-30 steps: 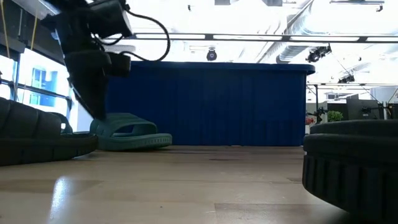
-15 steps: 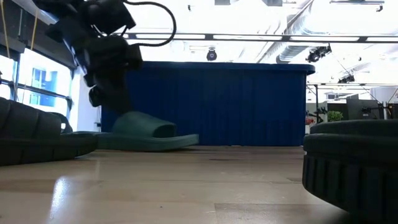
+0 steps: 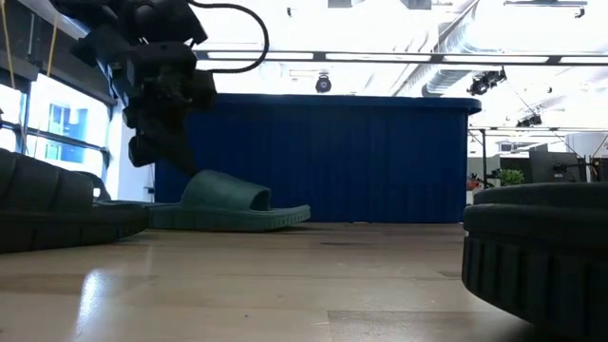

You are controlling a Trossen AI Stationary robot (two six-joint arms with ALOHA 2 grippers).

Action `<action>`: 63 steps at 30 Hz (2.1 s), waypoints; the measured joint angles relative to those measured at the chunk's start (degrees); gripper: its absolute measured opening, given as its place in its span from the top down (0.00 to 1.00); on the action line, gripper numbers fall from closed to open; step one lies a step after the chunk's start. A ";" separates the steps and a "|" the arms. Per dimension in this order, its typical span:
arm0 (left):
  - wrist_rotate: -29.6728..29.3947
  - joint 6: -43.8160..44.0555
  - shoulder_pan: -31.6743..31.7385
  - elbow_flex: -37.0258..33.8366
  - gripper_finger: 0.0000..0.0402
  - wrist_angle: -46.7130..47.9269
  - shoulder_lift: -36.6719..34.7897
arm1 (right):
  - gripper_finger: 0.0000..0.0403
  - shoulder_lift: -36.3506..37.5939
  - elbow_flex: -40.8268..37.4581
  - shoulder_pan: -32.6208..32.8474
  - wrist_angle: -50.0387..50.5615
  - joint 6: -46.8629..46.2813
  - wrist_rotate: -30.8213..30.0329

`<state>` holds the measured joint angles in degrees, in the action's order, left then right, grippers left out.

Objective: Pick and place slides into bin
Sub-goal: Put the green slide into the blue bin

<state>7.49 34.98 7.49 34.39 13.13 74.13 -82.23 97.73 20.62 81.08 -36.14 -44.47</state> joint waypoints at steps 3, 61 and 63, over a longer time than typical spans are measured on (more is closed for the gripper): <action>1.12 -0.03 -0.04 0.00 0.88 -0.02 0.00 | 0.72 0.02 0.00 0.00 0.00 0.04 0.02; -18.75 -31.42 6.71 53.18 1.00 1.39 15.00 | 0.72 0.85 0.00 0.52 8.94 -14.56 -20.04; -18.65 -32.06 10.58 53.17 1.00 0.82 15.18 | 0.72 0.85 0.00 0.55 8.94 -14.52 -20.04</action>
<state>-11.15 2.93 18.07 87.56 13.94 89.31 -81.38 97.73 21.17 90.02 -50.66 -64.51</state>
